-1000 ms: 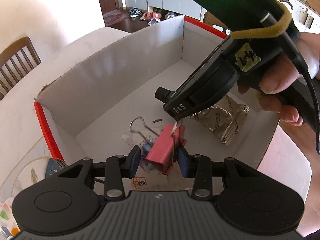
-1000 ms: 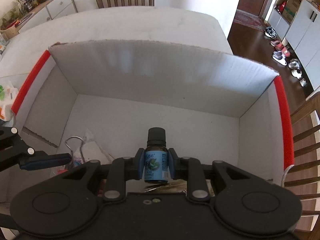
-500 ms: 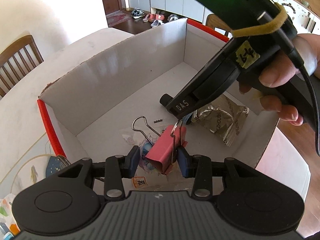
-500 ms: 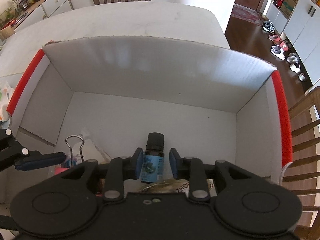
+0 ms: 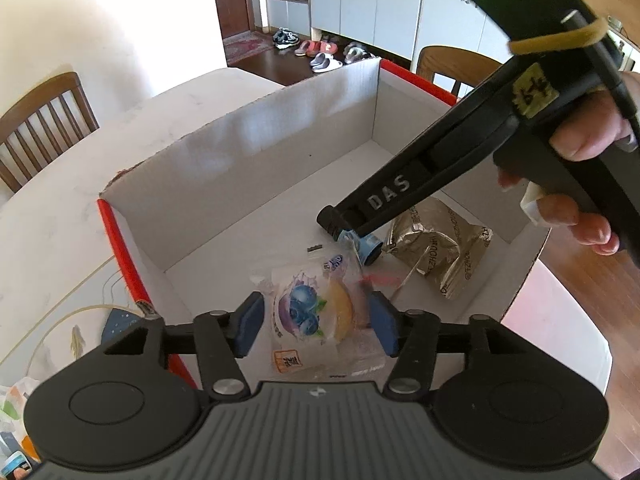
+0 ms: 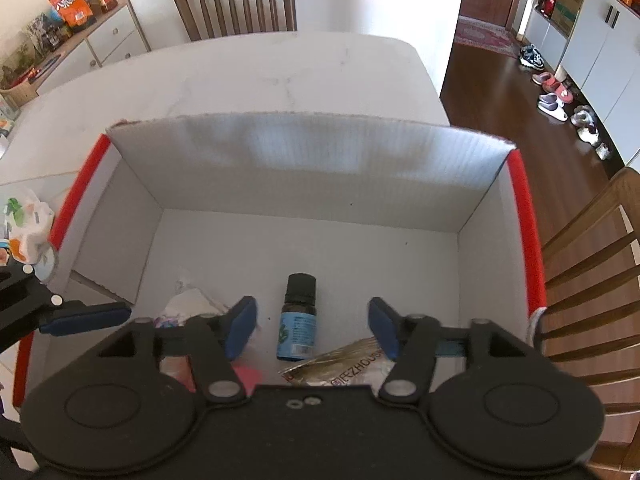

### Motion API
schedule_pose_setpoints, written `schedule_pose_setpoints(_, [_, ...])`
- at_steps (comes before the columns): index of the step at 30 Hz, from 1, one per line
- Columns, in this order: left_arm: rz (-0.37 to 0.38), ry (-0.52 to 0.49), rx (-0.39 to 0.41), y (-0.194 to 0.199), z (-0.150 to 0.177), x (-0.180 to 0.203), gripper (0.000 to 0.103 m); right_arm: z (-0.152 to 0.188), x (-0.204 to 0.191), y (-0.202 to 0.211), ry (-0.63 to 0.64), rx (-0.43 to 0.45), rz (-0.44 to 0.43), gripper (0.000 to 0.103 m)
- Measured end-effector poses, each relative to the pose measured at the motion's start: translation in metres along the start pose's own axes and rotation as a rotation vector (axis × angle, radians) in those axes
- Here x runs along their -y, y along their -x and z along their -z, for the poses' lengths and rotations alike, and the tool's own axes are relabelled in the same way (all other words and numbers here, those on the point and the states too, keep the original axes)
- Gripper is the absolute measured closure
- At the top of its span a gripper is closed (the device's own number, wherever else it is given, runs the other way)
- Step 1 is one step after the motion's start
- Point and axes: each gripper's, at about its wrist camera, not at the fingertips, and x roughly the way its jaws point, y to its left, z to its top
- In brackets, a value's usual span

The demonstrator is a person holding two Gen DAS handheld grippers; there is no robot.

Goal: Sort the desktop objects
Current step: 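Open the left tool to drop the clip while the right tool releases the bottle, then withdraw both tools from the shoebox back toward the table items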

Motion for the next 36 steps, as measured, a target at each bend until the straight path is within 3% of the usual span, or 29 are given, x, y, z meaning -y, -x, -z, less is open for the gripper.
schedule_pose_setpoints(5, [0.002,0.016,0.015,0.005,0.003,0.001,0.034,0.002,0.003,0.009,-0.01,0.017,0.005,0.038])
schedule_pose_setpoints(11, [0.004,0.034,0.049,0.013,0.005,0.001,0.023,0.005,0.003,0.02,-0.021,0.037,0.007,0.031])
schedule_pose_setpoints(23, [-0.002,0.075,0.134,0.043,0.015,-0.004,0.014,0.01,0.0,0.04,-0.047,0.081,0.008,0.014])
schedule_pose_setpoints(26, [0.004,0.082,0.15,0.05,0.019,-0.005,0.007,0.012,-0.005,0.046,-0.052,0.094,0.006,0.011])
schedule_pose_setpoints(36, [0.032,0.099,0.195,0.071,0.033,-0.019,0.002,0.017,-0.023,0.065,-0.077,0.124,-0.004,0.007])
